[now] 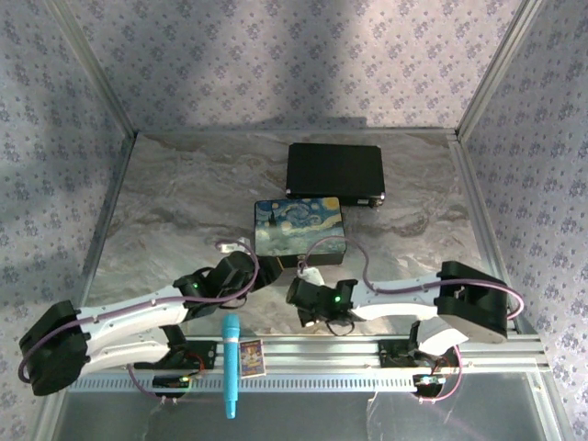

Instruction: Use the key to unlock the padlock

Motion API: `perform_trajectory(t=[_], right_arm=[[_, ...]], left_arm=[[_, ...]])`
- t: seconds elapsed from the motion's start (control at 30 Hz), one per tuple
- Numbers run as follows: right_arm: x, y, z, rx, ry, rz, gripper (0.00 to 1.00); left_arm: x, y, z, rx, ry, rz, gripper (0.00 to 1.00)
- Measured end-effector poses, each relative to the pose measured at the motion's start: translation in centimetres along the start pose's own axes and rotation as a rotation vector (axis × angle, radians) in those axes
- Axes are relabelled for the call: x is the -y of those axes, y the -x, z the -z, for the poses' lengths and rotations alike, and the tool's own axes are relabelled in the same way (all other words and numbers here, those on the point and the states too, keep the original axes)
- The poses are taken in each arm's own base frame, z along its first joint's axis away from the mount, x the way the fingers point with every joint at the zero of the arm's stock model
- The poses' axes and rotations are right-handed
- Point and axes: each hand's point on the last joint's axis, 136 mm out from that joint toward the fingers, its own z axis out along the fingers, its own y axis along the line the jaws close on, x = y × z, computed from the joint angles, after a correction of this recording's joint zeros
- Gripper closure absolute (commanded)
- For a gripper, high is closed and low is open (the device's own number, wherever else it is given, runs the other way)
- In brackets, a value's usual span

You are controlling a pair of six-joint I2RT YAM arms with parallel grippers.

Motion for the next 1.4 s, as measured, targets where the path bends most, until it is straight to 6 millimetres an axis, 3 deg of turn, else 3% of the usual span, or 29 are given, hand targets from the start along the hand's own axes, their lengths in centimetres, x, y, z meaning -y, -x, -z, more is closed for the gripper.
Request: perform_trajectory(t=[0.17, 0.33, 0.63, 0.77, 0.9, 1.0, 1.17, 1.4], right_arm=[[1.7, 0.2, 0.5, 0.003, 0.013, 0.002, 1.00], [1.8, 0.5, 0.9, 0.008, 0.031, 0.047, 1.00], [2.0, 1.5, 2.2, 0.046, 0.114, 0.046, 1.00], [2.6, 1.8, 2.4, 0.050, 0.138, 0.025, 1.00], [2.6, 3.1, 3.5, 0.084, 0.177, 0.003, 1.00], [2.4, 4.6, 4.3, 0.116, 0.203, -0.017, 1.00], [0.8, 7.6, 5.9, 0.180, 0.257, -0.006, 1.00], [-0.9, 9.3, 5.8, 0.213, 0.301, 0.016, 1.00]], left_arm=[[-0.3, -0.8, -1.1, -0.026, 0.016, -0.007, 0.28], [-0.6, -1.7, -2.1, -0.055, 0.032, -0.017, 0.28], [1.6, -2.3, -3.2, -0.083, -0.026, 0.020, 0.30], [2.7, -3.1, -3.7, -0.096, -0.091, 0.170, 0.29], [3.1, -3.9, -3.8, -0.115, -0.145, 0.337, 0.15], [4.0, -3.7, -3.9, -0.123, -0.186, 0.449, 0.12], [6.3, -3.7, -4.2, -0.150, -0.284, 0.566, 0.00], [8.4, -4.3, -4.6, -0.196, -0.373, 0.695, 0.00]])
